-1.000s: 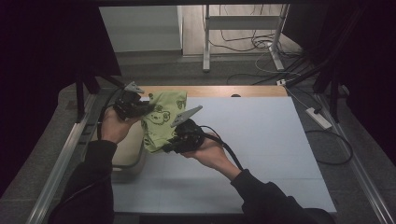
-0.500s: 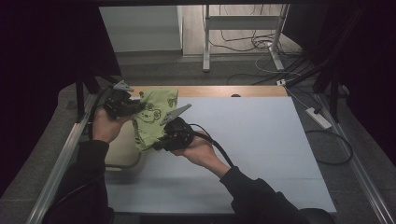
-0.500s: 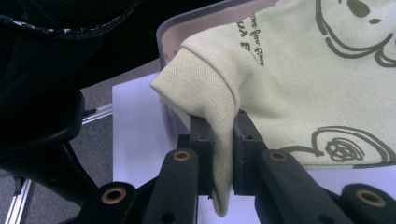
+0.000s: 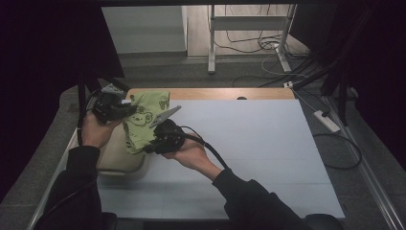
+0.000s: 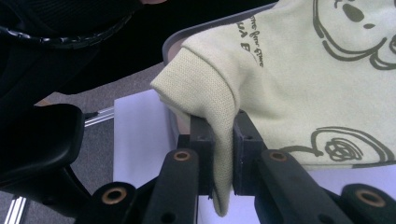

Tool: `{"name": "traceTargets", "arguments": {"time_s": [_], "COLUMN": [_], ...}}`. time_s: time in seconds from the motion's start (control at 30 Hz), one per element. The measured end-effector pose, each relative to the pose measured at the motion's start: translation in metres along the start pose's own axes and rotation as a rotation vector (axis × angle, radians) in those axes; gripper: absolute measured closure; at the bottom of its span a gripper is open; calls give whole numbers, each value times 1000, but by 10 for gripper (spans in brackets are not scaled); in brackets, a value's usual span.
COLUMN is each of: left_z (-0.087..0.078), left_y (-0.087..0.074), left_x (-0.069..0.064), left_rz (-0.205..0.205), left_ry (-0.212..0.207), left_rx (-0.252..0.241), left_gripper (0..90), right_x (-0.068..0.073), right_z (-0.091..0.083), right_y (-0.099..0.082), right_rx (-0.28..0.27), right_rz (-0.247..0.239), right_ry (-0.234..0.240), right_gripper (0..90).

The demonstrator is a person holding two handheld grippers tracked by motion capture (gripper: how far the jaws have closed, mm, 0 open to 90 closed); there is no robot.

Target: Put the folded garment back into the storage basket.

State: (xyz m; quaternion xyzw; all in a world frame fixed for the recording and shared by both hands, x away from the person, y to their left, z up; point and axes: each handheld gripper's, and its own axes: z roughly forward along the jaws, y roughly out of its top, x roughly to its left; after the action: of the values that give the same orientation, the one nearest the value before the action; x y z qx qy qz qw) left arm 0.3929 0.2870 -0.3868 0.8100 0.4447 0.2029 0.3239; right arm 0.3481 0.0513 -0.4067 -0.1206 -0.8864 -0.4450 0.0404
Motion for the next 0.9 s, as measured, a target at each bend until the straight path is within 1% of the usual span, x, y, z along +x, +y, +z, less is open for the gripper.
{"name": "traceTargets", "arguments": {"time_s": [0.17,0.43,0.9], "left_z": [-2,-6,-12], "left_y": [-7,-18,-34], "left_x": [7,16,29], "left_rz": [-15,-34,-62], "left_ry": [10,22,37], "left_rx": [6,15,39], "left_gripper": [784,784,784], "right_x": [3,6,14], "right_z": [10,26,47], "right_y": [5,9,15], "right_rx": [12,15,26], "right_rz": [-8,-8,-20], "right_ry": [2,11,18], "right_gripper": [812,814,814]}}
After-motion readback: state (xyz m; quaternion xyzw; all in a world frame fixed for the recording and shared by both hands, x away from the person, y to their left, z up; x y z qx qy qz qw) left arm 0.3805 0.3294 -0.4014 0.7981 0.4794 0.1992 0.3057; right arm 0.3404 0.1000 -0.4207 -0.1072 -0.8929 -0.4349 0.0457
